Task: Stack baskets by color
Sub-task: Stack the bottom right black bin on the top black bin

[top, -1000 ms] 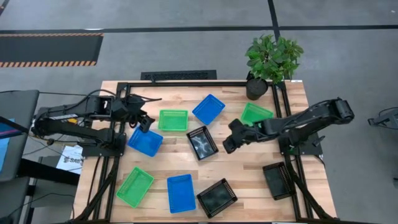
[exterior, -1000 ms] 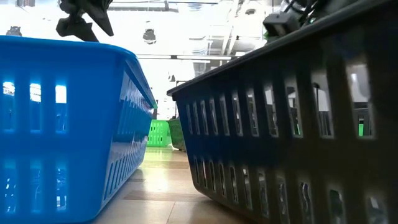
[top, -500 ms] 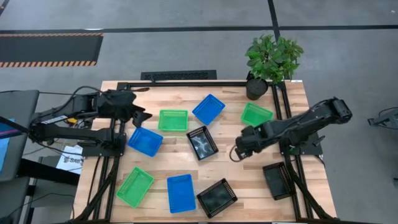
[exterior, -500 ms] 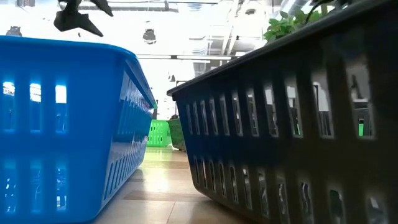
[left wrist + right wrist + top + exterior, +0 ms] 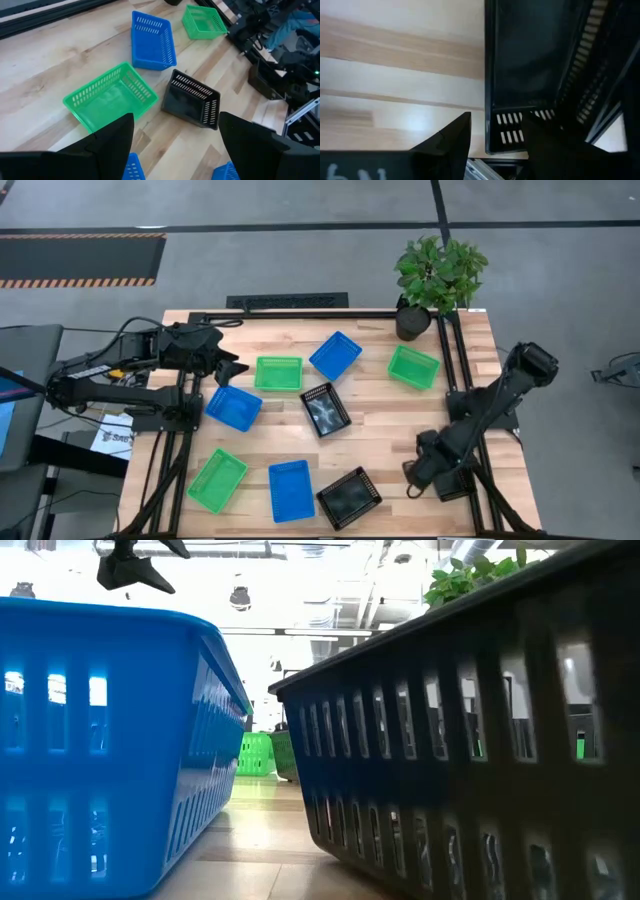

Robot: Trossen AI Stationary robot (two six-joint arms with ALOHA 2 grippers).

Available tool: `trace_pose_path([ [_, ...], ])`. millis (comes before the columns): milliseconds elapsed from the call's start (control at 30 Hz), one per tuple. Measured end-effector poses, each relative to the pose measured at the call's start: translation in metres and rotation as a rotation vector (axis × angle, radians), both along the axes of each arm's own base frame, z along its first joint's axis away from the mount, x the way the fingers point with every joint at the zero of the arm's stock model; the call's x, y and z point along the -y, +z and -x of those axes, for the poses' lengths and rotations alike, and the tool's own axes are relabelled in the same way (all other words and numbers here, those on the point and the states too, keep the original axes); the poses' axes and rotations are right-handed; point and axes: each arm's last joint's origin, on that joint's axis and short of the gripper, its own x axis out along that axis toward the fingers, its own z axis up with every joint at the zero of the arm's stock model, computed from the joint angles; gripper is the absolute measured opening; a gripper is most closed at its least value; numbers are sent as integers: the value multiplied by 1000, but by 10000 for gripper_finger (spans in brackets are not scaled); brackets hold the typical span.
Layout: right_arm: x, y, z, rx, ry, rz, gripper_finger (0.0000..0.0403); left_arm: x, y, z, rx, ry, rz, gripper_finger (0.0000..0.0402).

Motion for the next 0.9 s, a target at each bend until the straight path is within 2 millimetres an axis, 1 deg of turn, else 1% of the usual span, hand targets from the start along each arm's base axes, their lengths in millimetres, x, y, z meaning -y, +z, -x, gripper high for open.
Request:
trace_pose_path([
  [100, -13, -10, 1, -9, 21, 5, 199, -1, -1, -3, -11, -7, -6, 279],
  [200, -23, -20, -4, 11, 33, -19, 196, -1, -2, -6, -23, -7, -4, 279],
  [333, -28, -35, -11, -1, 31, -8, 189, -1, -3, -7, -28, -7, -3, 279],
  [400, -28, -43, -13, -23, 50, 10, 178, -2, -4, -8, -35, -8, -11, 279],
  [467, -27, -50, -17, -42, 81, 4, 151, -2, -4, -8, -40, -10, -26, 279],
  [500, -26, -53, -19, -52, 97, 4, 127, -2, -4, -9, -44, -11, -31, 279],
  [567, -23, -57, -24, -45, 132, -2, 68, -3, -5, -10, -51, -9, -32, 279],
  [600, -20, -57, -27, -38, 152, -8, 36, -3, -5, -11, -54, -9, -32, 279],
  [633, -17, -57, -30, -33, 178, -11, 20, -3, -5, -12, -57, -8, -32, 279],
  [700, -6, -55, -37, -17, 213, -6, 16, -3, -6, -12, -59, -8, -32, 279],
  [767, 8, -46, -47, 14, 261, 20, 11, -3, -6, -12, -61, -6, -33, 279],
  [900, 48, -11, -71, 115, 331, 85, 8, -3, -6, -13, -63, 0, -37, 279],
])
